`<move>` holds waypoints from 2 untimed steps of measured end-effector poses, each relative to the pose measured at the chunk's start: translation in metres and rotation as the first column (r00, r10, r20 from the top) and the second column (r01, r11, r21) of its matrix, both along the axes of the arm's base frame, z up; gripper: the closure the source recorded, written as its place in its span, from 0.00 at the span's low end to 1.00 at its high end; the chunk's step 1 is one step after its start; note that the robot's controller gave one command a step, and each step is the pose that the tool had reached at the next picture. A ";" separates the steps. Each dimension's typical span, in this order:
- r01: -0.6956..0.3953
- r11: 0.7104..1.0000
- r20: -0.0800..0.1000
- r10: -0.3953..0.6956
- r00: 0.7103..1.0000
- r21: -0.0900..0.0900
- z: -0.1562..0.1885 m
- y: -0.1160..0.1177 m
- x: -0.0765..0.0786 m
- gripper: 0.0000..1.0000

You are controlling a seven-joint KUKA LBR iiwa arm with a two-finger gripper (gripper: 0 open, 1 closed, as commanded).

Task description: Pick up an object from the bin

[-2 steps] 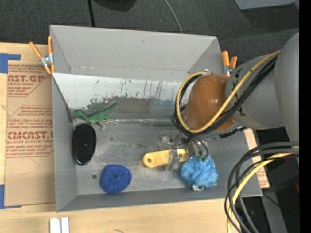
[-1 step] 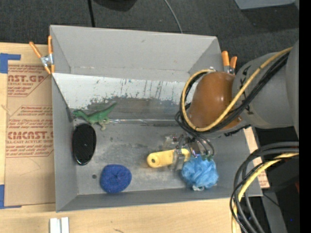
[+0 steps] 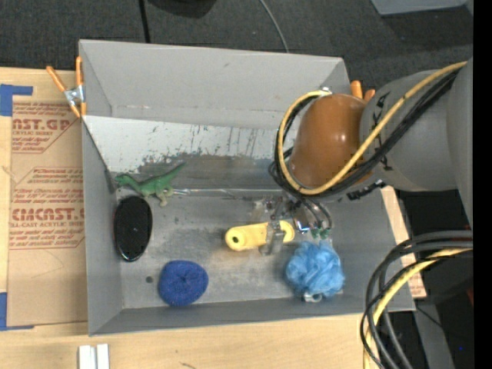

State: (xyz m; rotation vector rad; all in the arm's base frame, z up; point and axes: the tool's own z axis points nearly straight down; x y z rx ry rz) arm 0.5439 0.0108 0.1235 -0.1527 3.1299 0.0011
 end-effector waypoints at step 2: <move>0.071 0.997 0.002 -0.071 0.997 0.001 0.145 0.010 0.005 1.00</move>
Offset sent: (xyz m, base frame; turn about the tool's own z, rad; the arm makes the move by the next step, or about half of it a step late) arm 0.0045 0.0112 0.1459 0.0693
